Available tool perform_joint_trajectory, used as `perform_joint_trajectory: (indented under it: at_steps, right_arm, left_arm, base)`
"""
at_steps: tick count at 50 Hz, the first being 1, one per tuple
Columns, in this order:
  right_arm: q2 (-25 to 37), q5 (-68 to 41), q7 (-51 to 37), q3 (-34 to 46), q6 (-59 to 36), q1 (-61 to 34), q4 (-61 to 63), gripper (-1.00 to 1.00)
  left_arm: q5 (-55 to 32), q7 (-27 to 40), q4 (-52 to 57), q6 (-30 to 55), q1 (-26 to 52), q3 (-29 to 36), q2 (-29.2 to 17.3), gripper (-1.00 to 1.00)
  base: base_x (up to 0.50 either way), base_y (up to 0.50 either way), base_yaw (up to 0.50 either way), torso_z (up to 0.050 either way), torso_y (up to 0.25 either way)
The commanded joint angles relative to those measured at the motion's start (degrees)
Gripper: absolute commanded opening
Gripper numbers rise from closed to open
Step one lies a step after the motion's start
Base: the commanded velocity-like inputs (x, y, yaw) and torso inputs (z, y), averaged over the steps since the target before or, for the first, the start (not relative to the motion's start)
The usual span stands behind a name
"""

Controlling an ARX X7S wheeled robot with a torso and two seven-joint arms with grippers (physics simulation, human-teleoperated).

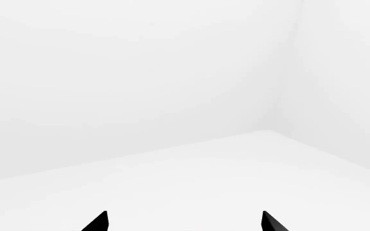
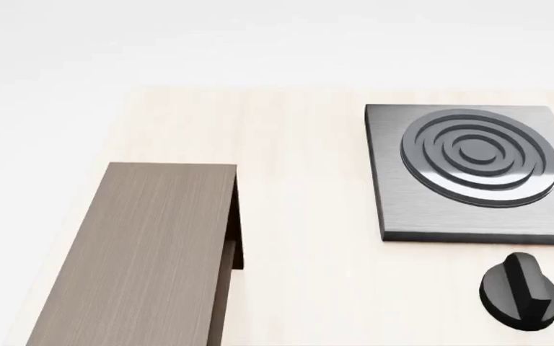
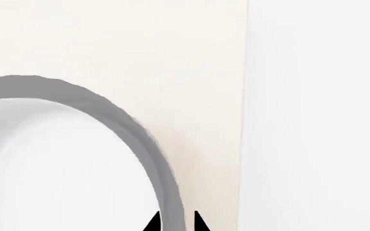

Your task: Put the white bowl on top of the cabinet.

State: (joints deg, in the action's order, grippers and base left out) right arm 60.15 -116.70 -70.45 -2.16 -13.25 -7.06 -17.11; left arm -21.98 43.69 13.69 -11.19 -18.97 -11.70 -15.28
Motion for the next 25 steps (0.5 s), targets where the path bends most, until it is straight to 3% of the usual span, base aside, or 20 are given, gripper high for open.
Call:
perform_joint_trajectory:
  at_steps: [1, 7, 25]
  right_arm:
    - [0.36, -1.12, -3.36, -2.48, 4.22, 4.52, 7.39, -1.00]
    - [2.38, -0.15, -7.86, -7.13, 7.80, 7.60, 14.96, -1.00]
    - [5.41, -0.28, -10.33, -9.32, 7.78, 5.21, 23.46, -1.00]
  left_arm:
    - [-0.54, -0.15, -0.24, -0.32, 0.00, 0.00, -0.06, 1.00]
    - [-0.84, -0.24, -0.14, -0.57, -0.09, -0.01, -0.08, 1.00]
    - [-1.20, -0.16, 0.08, -1.05, -0.50, -0.12, -0.21, 1.00]
  base:
    - [0.00, 0.00, 0.00, 0.000, 0.000]
    - [0.00, 0.00, 0.00, 0.000, 0.000]
    - [0.00, 0.00, 0.00, 0.000, 0.000]
